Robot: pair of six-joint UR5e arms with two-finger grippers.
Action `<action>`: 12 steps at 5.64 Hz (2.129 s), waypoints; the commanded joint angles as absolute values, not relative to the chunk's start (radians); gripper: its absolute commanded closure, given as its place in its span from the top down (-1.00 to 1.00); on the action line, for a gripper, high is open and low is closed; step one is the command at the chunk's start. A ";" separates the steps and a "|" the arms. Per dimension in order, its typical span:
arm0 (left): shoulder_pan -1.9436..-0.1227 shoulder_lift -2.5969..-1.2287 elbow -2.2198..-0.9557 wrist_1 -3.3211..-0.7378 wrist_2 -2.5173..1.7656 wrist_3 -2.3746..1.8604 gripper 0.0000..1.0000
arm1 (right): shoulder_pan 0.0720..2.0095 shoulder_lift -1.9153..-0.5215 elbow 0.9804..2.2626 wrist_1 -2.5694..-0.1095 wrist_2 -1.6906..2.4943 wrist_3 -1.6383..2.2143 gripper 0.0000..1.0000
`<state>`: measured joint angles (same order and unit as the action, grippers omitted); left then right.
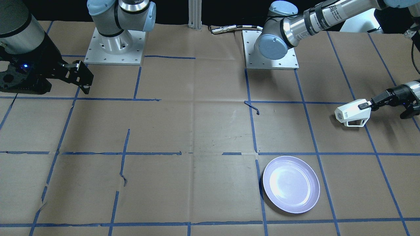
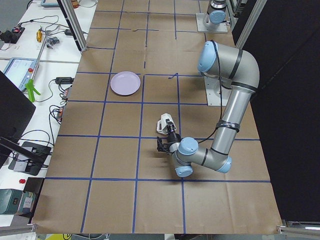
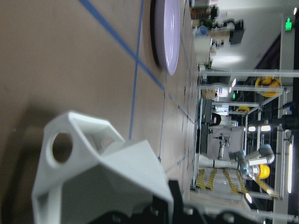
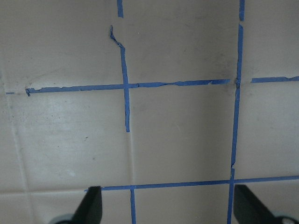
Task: Flip cup and place on plate
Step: 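Lift the mug with the left gripper and rotate it upright, then carry the mug with the left gripper over the lavender plate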
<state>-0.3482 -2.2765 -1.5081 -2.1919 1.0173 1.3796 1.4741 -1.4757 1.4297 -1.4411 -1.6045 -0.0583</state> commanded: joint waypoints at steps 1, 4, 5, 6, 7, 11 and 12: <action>-0.353 -2.199 -1.471 -2.315 1.009 1.367 -1.00 | 1.474 -1.476 1.430 -1.442 -1.605 -0.058 1.00; -0.418 -1.931 -1.401 -2.418 0.979 1.162 -1.00 | 1.474 -1.476 1.430 -1.440 -1.605 -0.058 1.00; -0.476 -1.837 -1.402 -2.352 0.982 1.064 -1.00 | 1.474 -1.476 1.430 -1.442 -1.605 -0.058 1.00; -0.582 -1.771 -1.402 -2.189 0.995 0.879 -1.00 | 1.474 -1.476 1.430 -1.442 -1.605 -0.058 1.00; -0.712 -1.717 -1.402 -2.045 1.058 0.736 -1.00 | 1.474 -1.476 1.430 -1.440 -1.605 -0.058 1.00; -1.367 -1.726 -1.399 -1.514 1.455 0.333 -1.00 | 1.474 -1.476 1.430 -1.442 -1.605 -0.058 1.00; -1.462 -1.739 -1.399 -1.485 1.556 0.333 -1.00 | 1.474 -1.476 1.430 -1.440 -1.605 -0.058 1.00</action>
